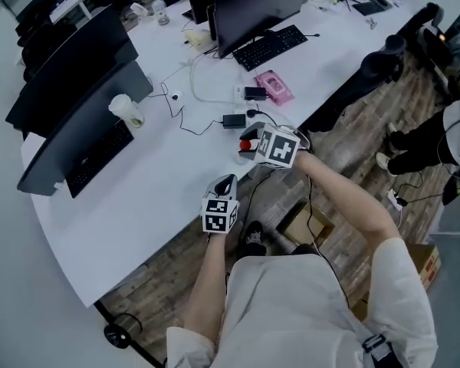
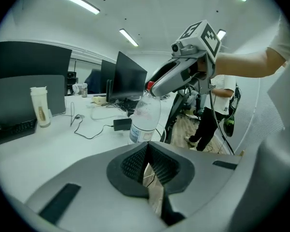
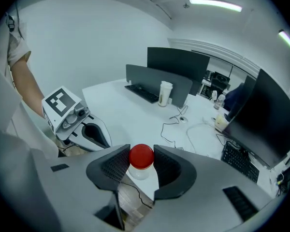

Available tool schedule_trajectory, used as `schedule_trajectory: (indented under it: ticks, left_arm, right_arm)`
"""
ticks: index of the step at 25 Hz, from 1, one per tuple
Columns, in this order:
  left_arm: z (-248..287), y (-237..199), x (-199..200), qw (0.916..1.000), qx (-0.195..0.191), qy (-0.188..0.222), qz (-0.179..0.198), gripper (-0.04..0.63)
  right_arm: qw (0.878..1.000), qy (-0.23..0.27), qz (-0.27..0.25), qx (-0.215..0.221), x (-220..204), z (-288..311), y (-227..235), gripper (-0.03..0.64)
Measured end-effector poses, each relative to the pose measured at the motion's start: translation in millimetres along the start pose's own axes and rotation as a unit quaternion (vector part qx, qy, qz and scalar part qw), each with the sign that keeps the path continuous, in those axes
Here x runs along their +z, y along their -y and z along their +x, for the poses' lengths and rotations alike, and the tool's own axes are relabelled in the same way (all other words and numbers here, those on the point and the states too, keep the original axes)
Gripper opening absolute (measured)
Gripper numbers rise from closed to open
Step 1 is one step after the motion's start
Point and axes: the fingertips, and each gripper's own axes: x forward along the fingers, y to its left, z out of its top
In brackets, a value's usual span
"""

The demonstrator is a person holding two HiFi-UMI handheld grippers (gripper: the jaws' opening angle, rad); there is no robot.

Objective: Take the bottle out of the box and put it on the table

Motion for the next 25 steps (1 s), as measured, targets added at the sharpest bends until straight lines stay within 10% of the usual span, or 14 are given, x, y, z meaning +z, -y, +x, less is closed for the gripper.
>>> schedule_trajectory:
  ticks: [14, 25]
  left_arm:
    - [-54, -73, -26, 0.9958, 0.076, 0.002, -0.052, 0.012]
    - [-60, -64, -28, 0.9942, 0.088, 0.007, -0.061, 0.012]
  right_arm:
    - [0.997, -0.003, -0.039, 0.060, 67, 73, -17, 0.181]
    - [0.997, 0.070, 0.041, 0.002, 65, 73, -2, 0.255]
